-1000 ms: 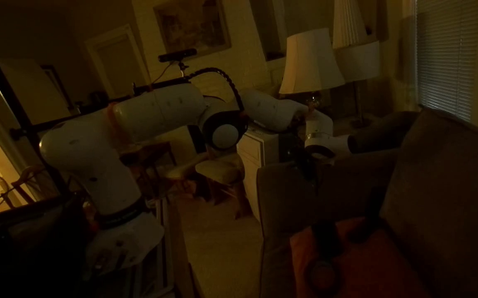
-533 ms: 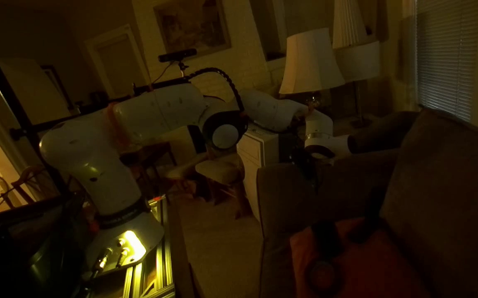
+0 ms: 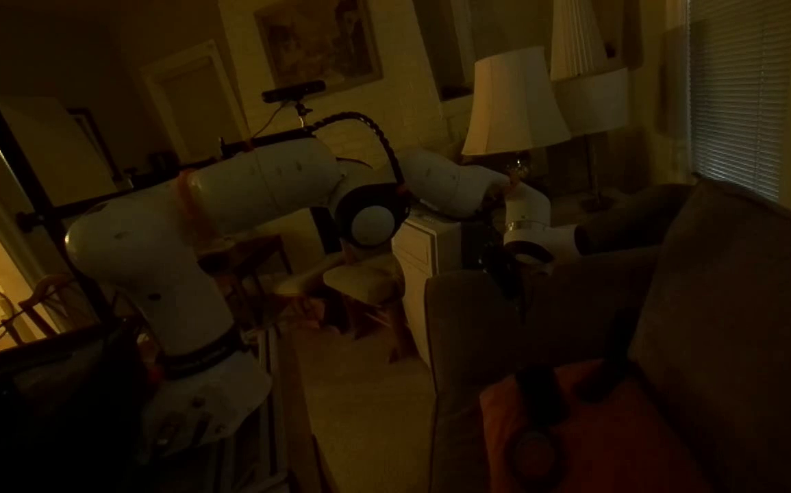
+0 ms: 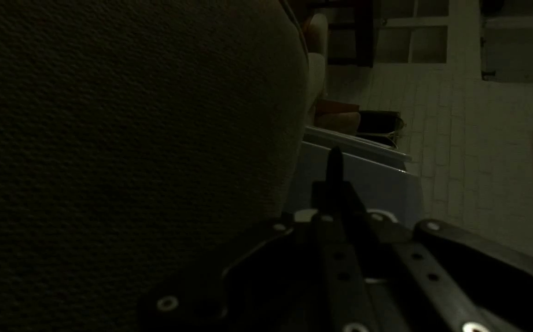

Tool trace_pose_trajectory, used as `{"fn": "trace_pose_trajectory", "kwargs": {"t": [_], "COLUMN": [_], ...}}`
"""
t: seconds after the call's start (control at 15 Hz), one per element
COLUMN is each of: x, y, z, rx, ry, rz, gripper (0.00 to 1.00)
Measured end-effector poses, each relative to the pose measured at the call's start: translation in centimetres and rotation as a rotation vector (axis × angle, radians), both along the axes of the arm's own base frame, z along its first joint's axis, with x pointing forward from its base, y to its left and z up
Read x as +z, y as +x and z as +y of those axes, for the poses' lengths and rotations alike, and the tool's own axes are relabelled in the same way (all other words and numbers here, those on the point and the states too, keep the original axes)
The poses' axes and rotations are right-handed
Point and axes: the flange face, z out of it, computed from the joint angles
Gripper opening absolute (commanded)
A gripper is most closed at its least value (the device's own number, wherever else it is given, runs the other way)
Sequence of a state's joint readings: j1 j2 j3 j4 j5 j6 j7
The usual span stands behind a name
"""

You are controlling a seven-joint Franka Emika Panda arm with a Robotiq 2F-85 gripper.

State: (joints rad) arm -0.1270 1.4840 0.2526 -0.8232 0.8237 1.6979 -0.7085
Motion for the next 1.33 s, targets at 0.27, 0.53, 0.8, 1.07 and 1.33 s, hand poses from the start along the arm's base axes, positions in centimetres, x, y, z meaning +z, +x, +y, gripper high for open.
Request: {"fn": "trace_pose_trajectory", "kwargs": {"t": [0.27, 0.53, 0.8, 1.07, 1.33], "x": [-0.2, -0.6, -2.3, -4.6, -5.8], "y": [-0.4, -1.2, -2.4, -4.6, -7.8], "z": [0.0, -0.6, -2.3, -4.9, -6.5], "rx": [0.039, 0.108, 0.131, 0.089, 0.052], "ry": [0.01, 0.053, 0.101, 0.152, 0.21], "rz": [-0.028, -0.097, -0.174, -0.254, -0.34], "gripper": [0.01, 0.01, 0.01, 0.01, 0.01]}}
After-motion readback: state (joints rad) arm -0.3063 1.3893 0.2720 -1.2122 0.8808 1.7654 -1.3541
